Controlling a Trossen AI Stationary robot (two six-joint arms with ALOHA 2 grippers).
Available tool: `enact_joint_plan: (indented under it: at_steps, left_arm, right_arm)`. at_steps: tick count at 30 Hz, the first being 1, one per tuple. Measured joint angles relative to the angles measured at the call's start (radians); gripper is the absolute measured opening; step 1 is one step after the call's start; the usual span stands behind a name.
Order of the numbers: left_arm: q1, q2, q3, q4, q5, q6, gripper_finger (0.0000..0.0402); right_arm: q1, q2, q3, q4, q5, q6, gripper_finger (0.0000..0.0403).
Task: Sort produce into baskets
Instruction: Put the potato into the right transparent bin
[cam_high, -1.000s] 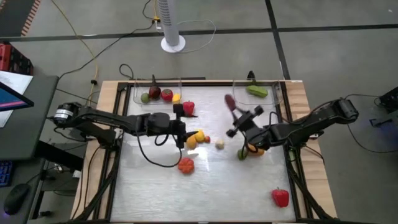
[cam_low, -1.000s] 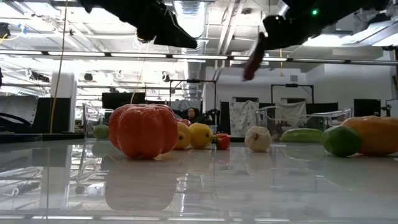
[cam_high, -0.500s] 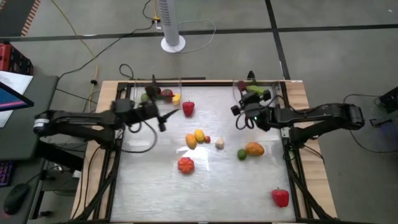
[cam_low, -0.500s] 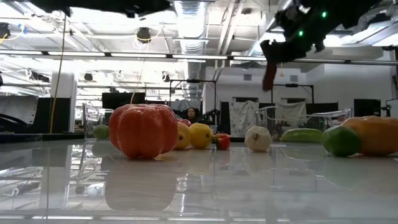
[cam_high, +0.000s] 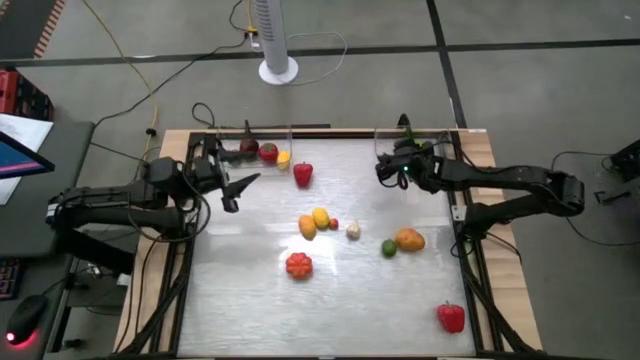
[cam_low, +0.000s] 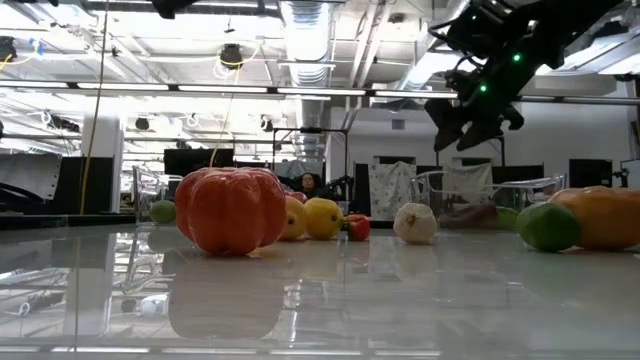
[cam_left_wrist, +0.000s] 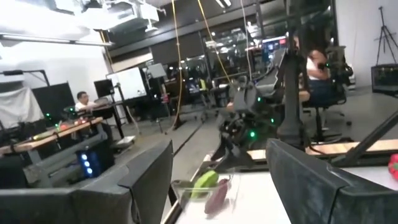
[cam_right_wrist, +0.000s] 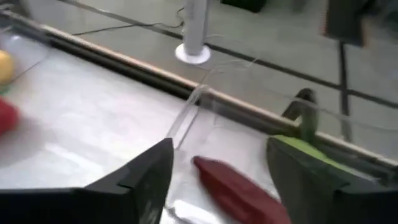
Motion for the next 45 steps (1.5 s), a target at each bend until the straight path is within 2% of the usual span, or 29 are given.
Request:
enact_joint_plan:
  at_steps: [4,7,11,14,17,22,25,28,34,38,41,45]
  left_arm:
    - [0.000,0.016,0.000,-0.018,-0.009,-0.005,0.0245]
    - [0.000,0.050,0.001,-0.023,-0.024,-0.027,0.0245]
    - [0.000,0.092,0.001,-0.029,-0.022,-0.037,0.0245]
    - [0.000,0.113,0.001,-0.023,-0.021,-0.053,0.0245]
    - [0.000,0.113,0.004,-0.020,0.003,-0.094,0.0245]
    - [-0.001,0.096,0.006,-0.022,0.130,-0.157,0.0245]
    - [-0.006,0.081,0.006,-0.038,0.167,-0.180,0.0245]
    - [-0.025,0.067,0.006,-0.052,0.172,-0.195,0.0245]
    - [-0.090,0.030,0.006,-0.044,0.189,-0.204,0.0245]
    - [-0.123,-0.005,0.006,-0.004,0.187,-0.147,0.0245]
    - [-0.127,-0.020,0.006,-0.007,0.185,-0.117,0.0245]
    - [-0.127,-0.023,0.006,-0.012,0.165,-0.081,0.0245]
  right_arm:
    - [0.052,-0.002,0.000,0.013,-0.079,0.004,0.0317]
    - [0.142,-0.002,0.001,0.018,-0.172,-0.010,0.0319]
    - [0.304,0.007,0.080,-0.169,-0.222,0.001,0.0316]
    - [0.426,0.023,0.184,-0.403,-0.233,0.094,0.0316]
    - [0.538,0.042,0.278,-0.581,-0.302,0.188,0.0315]
    - [0.699,0.070,0.346,-0.665,-0.418,0.401,0.0315]
    - [0.769,0.106,0.346,-0.696,-0.466,0.513,0.0315]
    - [0.822,0.163,0.345,-0.737,-0.519,0.623,0.0315]
    - [0.912,0.313,0.345,-0.716,-0.717,0.859,0.0315]
    - [0.927,0.404,0.345,-0.739,-0.818,0.957,0.0315]
    - [0.927,0.437,0.350,-0.744,-0.822,0.953,0.0315]
    - [0.904,0.440,0.405,-0.849,-0.722,0.883,0.0315]
